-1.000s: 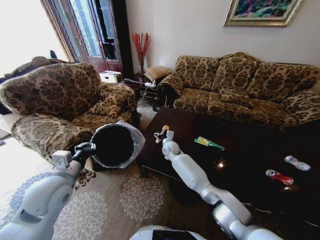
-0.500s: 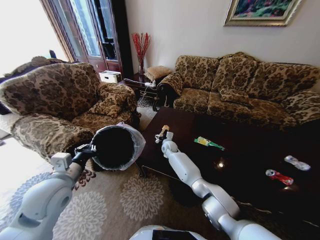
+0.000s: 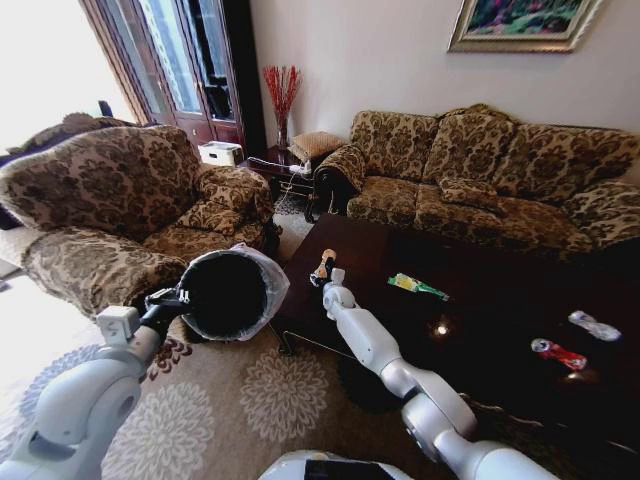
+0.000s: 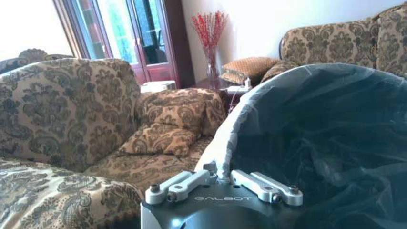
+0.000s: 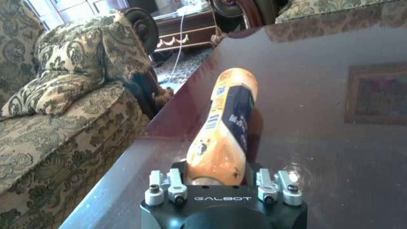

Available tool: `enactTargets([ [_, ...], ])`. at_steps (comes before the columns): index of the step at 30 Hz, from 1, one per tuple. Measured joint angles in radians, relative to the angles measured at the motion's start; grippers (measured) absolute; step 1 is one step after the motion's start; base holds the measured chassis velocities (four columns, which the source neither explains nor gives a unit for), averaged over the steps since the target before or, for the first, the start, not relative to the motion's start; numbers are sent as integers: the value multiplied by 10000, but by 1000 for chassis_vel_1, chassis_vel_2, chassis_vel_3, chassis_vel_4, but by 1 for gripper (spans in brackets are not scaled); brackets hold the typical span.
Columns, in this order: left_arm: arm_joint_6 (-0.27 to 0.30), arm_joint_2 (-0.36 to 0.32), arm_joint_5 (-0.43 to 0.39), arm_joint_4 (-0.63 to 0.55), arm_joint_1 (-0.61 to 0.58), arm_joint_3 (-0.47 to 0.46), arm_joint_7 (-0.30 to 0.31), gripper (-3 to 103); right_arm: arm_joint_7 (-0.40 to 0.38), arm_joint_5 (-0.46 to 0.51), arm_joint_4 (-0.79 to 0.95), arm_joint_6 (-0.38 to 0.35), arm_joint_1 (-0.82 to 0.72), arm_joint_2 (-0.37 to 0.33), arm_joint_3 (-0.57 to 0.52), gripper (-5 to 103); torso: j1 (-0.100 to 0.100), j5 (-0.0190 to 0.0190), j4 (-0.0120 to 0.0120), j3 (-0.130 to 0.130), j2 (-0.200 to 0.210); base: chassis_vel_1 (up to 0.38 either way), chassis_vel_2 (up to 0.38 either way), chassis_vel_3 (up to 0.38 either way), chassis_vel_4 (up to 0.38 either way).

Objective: Move to the front of the table and place the trash on the table into the trash bin.

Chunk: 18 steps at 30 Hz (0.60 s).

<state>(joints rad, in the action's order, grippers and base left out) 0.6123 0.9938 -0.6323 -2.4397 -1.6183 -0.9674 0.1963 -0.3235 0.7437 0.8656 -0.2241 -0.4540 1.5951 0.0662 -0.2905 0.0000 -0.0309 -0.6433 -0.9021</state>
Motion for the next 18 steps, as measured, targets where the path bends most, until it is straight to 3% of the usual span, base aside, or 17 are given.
enactTargets([
  [6,0,-51,-36,45,39,75,-23,0,-307,-368,511,215,-241,-238,50,47,0,2,-1,0,1,0,0,0,0],
  [9,6,-308,-256,243,160,208,-46,0,-503,-852,2738,268,-777,-1181,46,38,0,3,-3,0,2,0,0,0,0],
  [10,6,-308,-256,243,160,208,-46,0,-503,-852,2738,268,-777,-1181,46,38,0,3,-3,0,2,0,0,0,0],
  [11,6,-406,-332,329,219,254,-47,0,-502,-906,3258,260,-871,-1478,44,38,0,4,-2,0,2,0,0,0,0],
  [12,6,-645,-540,579,390,359,-68,0,-390,-946,4514,256,-1057,-2362,42,37,2,4,-1,1,2,0,0,0,0],
  [13,6,-790,-666,724,493,406,-83,0,-245,-936,5004,275,-1109,-2795,41,37,2,3,-1,1,2,0,0,0,0],
  [14,6,-790,-666,724,493,406,-83,0,-245,-936,5004,275,-1109,-2795,41,37,2,3,-1,1,2,0,0,0,0],
  [15,0,-1107,-902,1061,784,485,-168,0,376,-876,6173,404,-1208,-3869,-22,37,2,-1,1,1,2,0,0,0,0],
  [16,-30,-1348,-1052,1322,1021,546,-295,0,835,-807,6809,515,-1257,-4422,-105,37,1,0,3,0,2,0,0,0,0],
  [17,-30,-1348,-1052,1322,1021,546,-295,0,835,-807,6809,515,-1257,-4422,-105,37,1,0,3,0,2,0,0,0,0],
  [18,-70,-1570,-1189,1580,1261,613,-437,0,1277,-683,7365,584,-1288,-4917,-201,37,1,7,4,0,2,0,0,0,0],
])
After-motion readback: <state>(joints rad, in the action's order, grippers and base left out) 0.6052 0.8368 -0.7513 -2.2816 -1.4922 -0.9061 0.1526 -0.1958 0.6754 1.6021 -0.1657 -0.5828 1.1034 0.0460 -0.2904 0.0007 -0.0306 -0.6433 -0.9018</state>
